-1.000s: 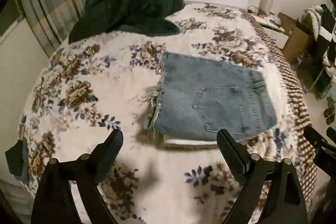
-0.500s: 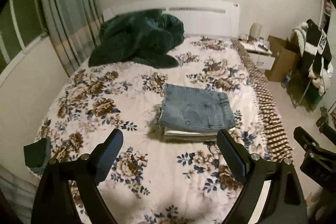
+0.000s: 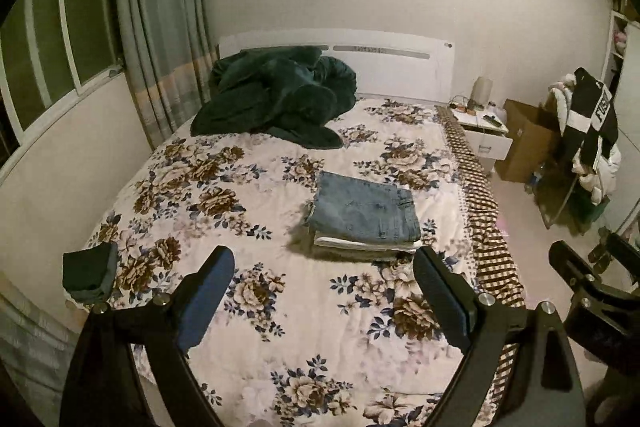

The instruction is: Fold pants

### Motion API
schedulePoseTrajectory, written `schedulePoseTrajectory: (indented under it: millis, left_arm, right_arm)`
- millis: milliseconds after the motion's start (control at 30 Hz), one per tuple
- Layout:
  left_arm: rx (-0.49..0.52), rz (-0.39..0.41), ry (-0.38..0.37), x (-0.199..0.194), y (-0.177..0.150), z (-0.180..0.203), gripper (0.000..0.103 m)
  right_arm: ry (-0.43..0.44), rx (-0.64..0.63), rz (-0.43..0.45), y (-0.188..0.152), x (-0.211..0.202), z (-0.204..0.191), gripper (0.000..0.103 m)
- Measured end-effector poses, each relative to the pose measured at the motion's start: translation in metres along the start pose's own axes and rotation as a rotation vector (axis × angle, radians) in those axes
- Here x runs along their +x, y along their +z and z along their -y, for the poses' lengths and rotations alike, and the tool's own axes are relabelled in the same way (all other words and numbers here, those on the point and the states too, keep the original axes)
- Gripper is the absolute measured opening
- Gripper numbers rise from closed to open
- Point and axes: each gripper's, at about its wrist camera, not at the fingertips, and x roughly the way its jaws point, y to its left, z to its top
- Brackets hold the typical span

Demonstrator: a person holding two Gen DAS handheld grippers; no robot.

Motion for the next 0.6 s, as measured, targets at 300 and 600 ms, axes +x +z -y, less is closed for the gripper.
schedulePoseTrajectory:
  millis: [300,600]
  left_arm:
    - [0.002,0.017,-0.003,-0.015,-0.006,-0.010,0.102]
    - [0.030,0.021,0.010,-0.021,-0.013,-0.014,0.102]
  right_arm:
    - [-0.023,-0.002,0.006,-0.003,-0.029,-0.007,0.103]
    - [-0.009,0.006,-0.002,0.002,-0.030,-0.018,0.103]
